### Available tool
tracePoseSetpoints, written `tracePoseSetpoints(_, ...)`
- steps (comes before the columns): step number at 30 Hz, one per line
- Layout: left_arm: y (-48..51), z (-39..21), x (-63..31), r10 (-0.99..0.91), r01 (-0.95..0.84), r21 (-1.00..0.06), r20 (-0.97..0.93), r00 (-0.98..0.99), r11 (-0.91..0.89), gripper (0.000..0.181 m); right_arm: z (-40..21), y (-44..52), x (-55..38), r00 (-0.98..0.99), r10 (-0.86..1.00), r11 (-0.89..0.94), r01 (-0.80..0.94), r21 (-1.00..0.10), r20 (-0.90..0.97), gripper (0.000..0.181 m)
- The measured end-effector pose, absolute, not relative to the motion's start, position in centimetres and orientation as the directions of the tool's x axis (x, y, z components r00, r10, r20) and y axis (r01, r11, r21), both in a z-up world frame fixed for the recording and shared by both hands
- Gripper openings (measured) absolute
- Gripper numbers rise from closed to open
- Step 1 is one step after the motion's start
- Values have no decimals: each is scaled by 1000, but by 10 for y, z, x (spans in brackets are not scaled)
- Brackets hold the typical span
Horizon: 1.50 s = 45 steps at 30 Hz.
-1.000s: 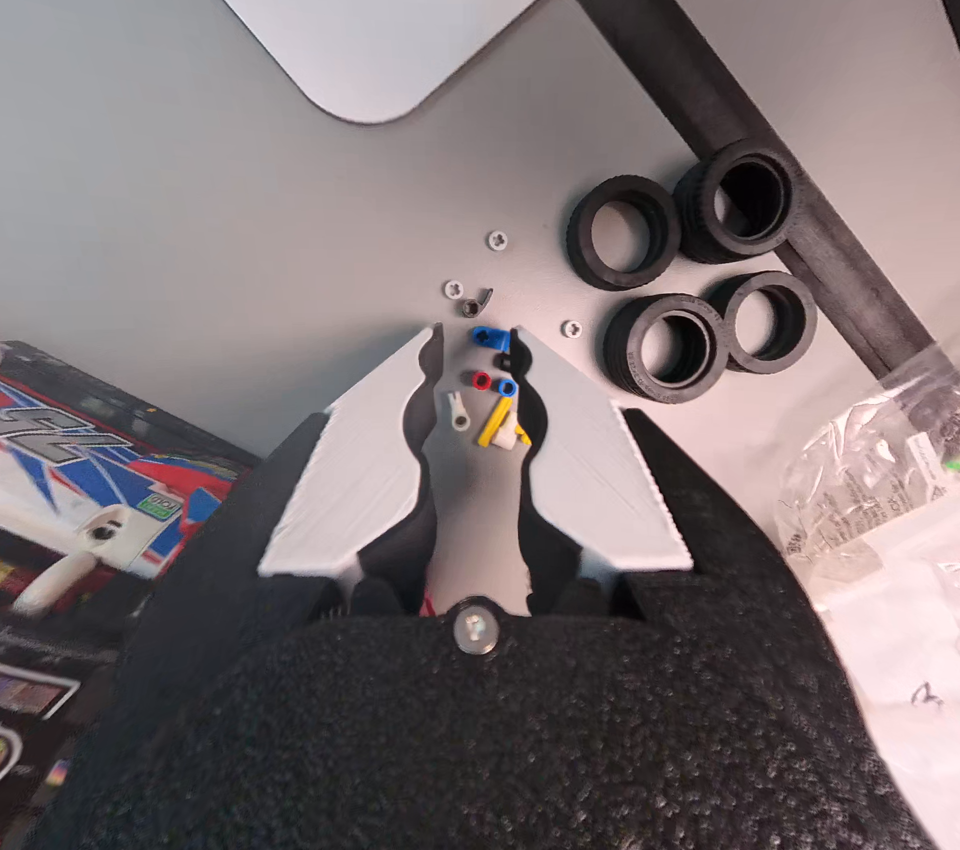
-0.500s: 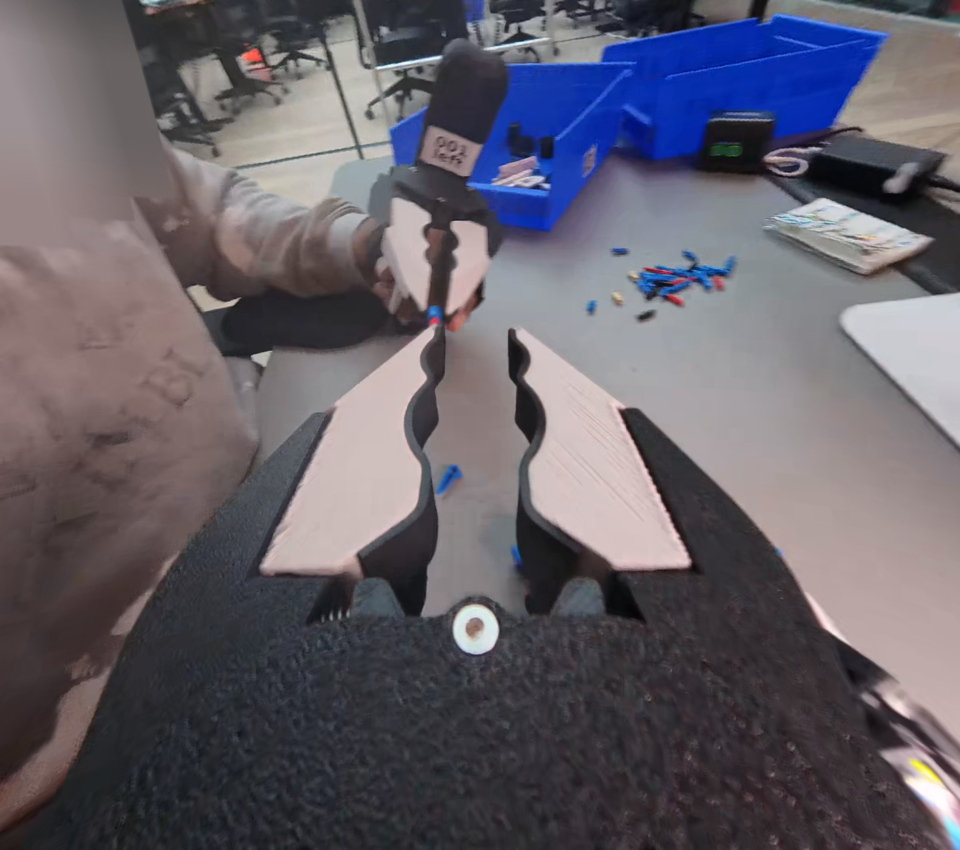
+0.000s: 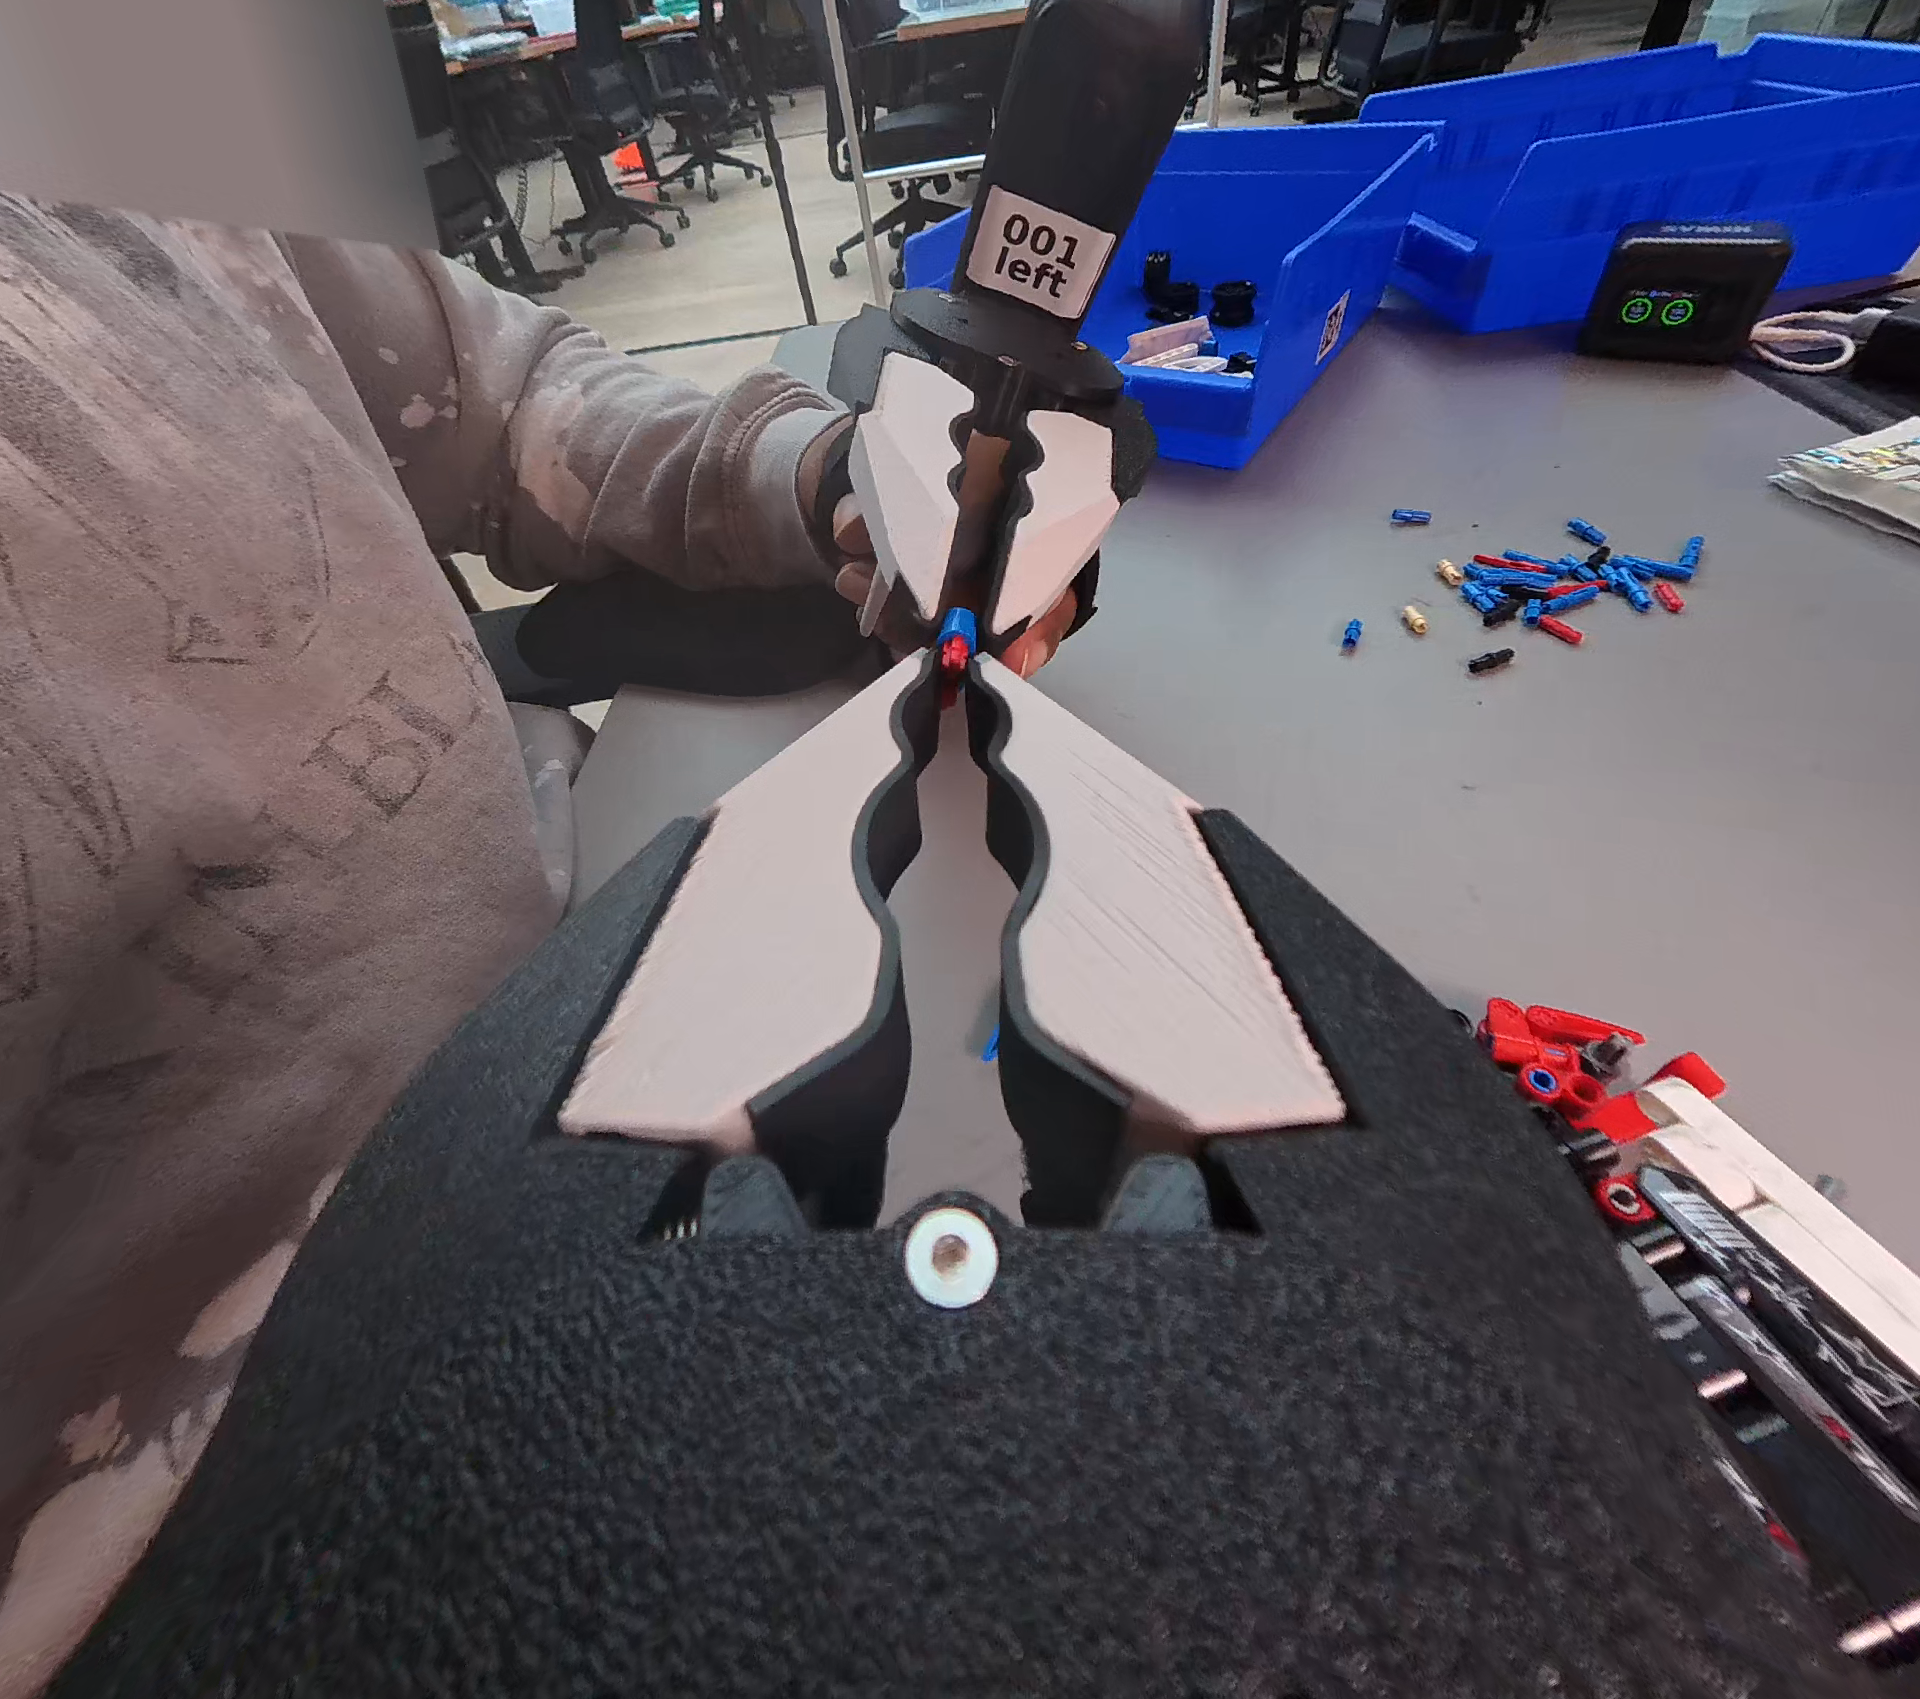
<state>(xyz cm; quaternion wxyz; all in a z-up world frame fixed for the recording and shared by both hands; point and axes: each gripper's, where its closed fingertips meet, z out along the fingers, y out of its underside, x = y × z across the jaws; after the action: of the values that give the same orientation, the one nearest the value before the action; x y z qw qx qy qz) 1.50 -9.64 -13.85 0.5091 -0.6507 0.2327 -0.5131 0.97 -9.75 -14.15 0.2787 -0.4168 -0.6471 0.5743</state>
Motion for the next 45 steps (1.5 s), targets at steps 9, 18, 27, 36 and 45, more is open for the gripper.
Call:
tracePoseSetpoints(9, -99, -152, 20, -832, 108, -922, 383, 402, -372, 5, -151, -100, 13, -509, 849, -13, 245, -969, -140, 3)
tracePoseSetpoints(18, -100, -164, 20, -819, 20, -915, 371, 439, -404, 5, -163, -100, 13, -496, 866, 74, 254, -964, -64, 3)
tracePoseSetpoints(27, -101, -178, 19, -798, -58, -890, 376, 470, -453, 5, -178, -101, 14, -479, 870, 269, 258, -928, 119, 2)
tracePoseSetpoints(36, -98, -159, 20, -810, 2, -923, 338, 479, -384, 4, -160, -98, 17, -469, 883, 120, 217, -969, 5, 1)
tracePoseSetpoints(45, -95, -146, 10, -797, 43, -940, 310, 518, -338, 4, -154, -96, 24, -468, 882, 56, 206, -977, -48, 1)
